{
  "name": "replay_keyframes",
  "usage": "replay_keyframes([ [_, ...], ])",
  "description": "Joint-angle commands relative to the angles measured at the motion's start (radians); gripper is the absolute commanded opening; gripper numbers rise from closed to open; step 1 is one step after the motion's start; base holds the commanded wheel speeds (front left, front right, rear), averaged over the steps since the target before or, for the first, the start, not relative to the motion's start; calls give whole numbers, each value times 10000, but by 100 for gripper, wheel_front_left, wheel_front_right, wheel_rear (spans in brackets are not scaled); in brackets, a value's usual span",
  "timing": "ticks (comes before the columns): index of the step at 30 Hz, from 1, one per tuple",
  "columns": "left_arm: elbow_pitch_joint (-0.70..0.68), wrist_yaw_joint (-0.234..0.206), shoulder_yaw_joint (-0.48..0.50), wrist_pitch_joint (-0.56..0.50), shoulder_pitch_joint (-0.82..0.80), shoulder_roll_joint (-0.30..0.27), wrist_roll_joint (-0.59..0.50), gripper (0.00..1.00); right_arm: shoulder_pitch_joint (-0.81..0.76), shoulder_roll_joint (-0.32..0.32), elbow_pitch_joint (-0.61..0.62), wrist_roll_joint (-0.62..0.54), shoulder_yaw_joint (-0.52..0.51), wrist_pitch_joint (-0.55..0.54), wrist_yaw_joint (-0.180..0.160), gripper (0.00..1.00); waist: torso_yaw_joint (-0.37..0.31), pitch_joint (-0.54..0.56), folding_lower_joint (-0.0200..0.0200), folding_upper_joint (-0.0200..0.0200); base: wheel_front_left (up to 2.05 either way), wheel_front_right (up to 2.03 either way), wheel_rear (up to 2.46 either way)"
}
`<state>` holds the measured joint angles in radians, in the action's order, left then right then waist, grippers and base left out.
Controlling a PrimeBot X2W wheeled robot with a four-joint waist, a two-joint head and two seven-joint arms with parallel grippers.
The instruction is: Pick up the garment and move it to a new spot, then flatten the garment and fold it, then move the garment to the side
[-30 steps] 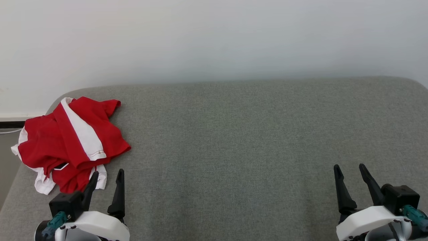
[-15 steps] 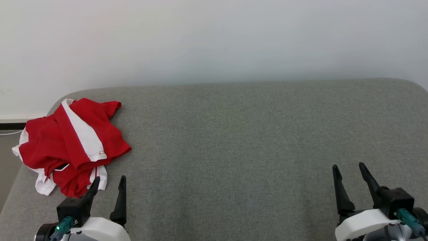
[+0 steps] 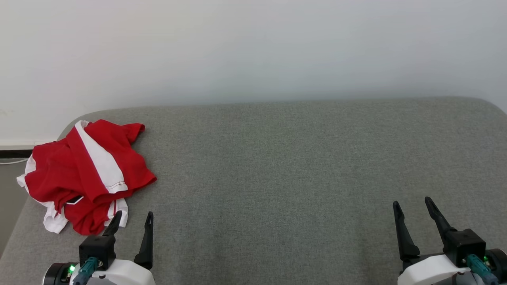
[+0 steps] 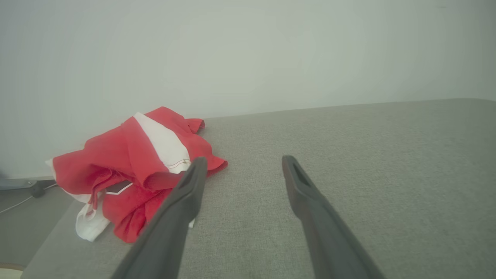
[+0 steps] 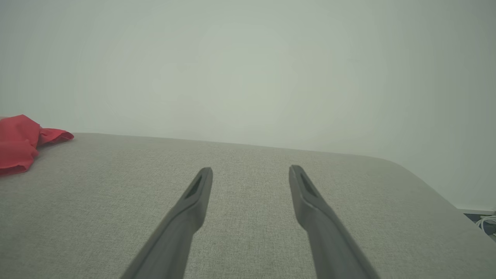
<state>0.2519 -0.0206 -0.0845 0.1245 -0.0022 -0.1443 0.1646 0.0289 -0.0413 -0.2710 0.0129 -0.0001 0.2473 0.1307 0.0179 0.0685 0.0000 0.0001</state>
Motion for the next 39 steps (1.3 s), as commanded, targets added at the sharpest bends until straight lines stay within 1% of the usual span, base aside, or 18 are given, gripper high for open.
replay_keyframes([
  [1, -195, -117, 342, 76, -286, -136, 58, 100, 170, -92, 237, 84, 160, 145, 0, 100, -7, 8, 0, -1, 0, 0, 0],
  [10, -71, -78, 364, 58, -294, -125, 359, 100, 115, -90, 206, 955, 221, 145, 0, 100, -44, -10, 0, -1, 0, 0, 0],
  [24, 23, -128, 309, 129, -366, -211, 482, 100, 85, -90, 216, 1131, 286, 145, 0, 100, 33, -94, 0, -1, 0, 0, 0],
  [31, 93, -176, 230, 152, -521, -232, 497, 100, 46, -90, 207, 1082, 357, 145, 0, 100, 606, -141, 0, -1, 0, 0, 0],
  [39, -7, -275, 216, 195, -546, -295, 531, 100, 88, -89, 135, 1074, 585, 145, 0, 100, 1644, -181, 0, -1, 0, 0, 0],
])
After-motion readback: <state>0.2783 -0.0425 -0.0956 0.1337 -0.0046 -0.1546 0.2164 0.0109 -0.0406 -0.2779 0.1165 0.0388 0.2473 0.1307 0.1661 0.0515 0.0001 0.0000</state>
